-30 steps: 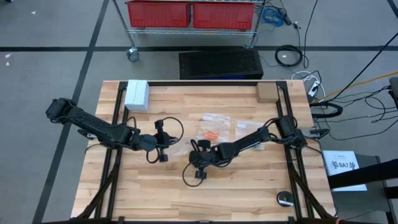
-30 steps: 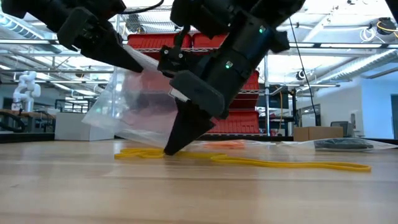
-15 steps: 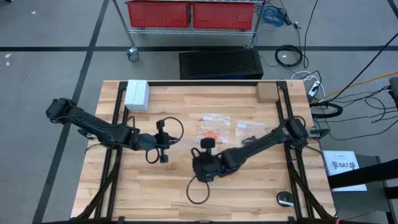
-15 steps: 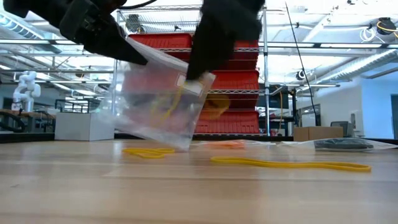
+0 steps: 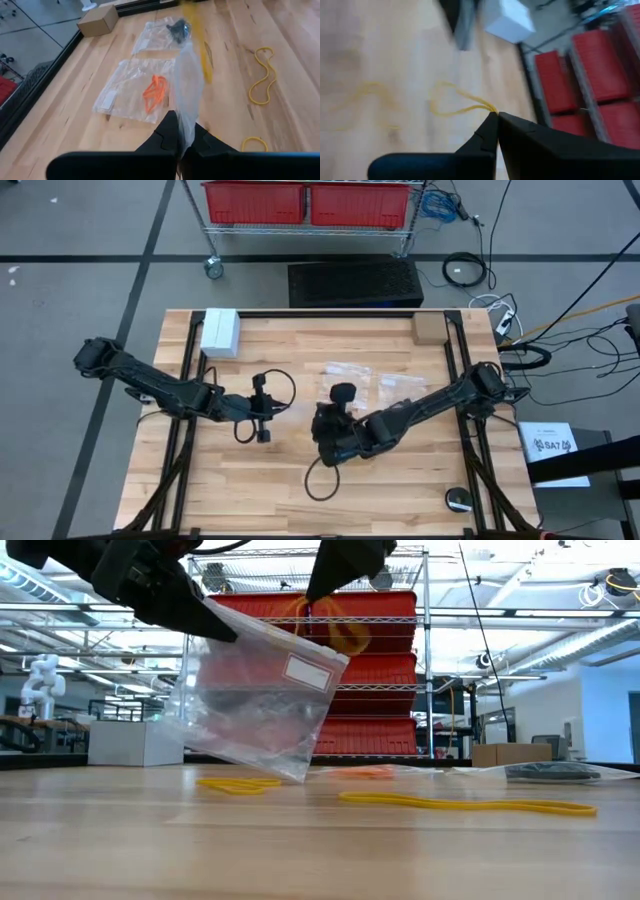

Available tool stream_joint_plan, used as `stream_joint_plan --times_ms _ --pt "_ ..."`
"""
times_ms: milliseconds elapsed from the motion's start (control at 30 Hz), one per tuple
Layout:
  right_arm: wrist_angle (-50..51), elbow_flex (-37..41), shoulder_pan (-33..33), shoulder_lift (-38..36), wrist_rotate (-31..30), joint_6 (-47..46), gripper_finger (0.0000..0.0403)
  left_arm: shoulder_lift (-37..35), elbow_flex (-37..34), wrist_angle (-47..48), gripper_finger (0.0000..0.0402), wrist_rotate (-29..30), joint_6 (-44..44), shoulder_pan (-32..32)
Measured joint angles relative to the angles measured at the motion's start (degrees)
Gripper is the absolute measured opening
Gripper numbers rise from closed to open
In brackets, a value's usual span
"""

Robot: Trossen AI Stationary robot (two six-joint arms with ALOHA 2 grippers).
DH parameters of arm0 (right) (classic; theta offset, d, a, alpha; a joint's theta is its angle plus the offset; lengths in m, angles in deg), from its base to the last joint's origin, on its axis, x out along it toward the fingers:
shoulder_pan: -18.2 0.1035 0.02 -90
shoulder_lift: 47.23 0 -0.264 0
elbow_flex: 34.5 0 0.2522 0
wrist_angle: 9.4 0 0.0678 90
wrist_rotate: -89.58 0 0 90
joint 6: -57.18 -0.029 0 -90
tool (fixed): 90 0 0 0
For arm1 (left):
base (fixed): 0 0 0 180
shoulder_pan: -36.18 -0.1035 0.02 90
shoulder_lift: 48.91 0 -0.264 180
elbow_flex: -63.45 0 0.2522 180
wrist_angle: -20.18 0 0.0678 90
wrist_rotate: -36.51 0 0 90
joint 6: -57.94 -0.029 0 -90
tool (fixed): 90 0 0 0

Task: Sort rubber bands
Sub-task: Put the yellow rubber band into the transparent zip bag

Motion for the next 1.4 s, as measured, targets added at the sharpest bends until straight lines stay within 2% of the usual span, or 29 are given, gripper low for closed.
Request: stream_joint_plan --times_ms 133,433,733,1000,1400 --pt "-1.5 0.0 -0.7 0.1 -5.7 3.9 0.0000 0.0 0.0 -0.1 0.0000 -0.7 1.1 0.0" --pt "-4.3 0.0 -0.7 0.1 -8.8 11.9 0.0000 0.0 0.0 -0.9 0.0000 -2.0 6.1 0.0" --pt "-5.3 0.0 -0.7 0.1 -8.4 16.3 0.0000 0.0 0.0 -2.8 0.0000 -2.3 9.2 -0.3" --pt "-7.6 -0.1 -1.4 0.5 -0.5 17.9 0.0000 0.0 0.0 -3.6 0.0000 -2.9 11.9 -2.2" --pt "-10.6 0.0 -6.9 1.7 11.9 19.1 0.0000 0.0 0.0 -4.0 0.0000 -5.1 10.4 -3.1"
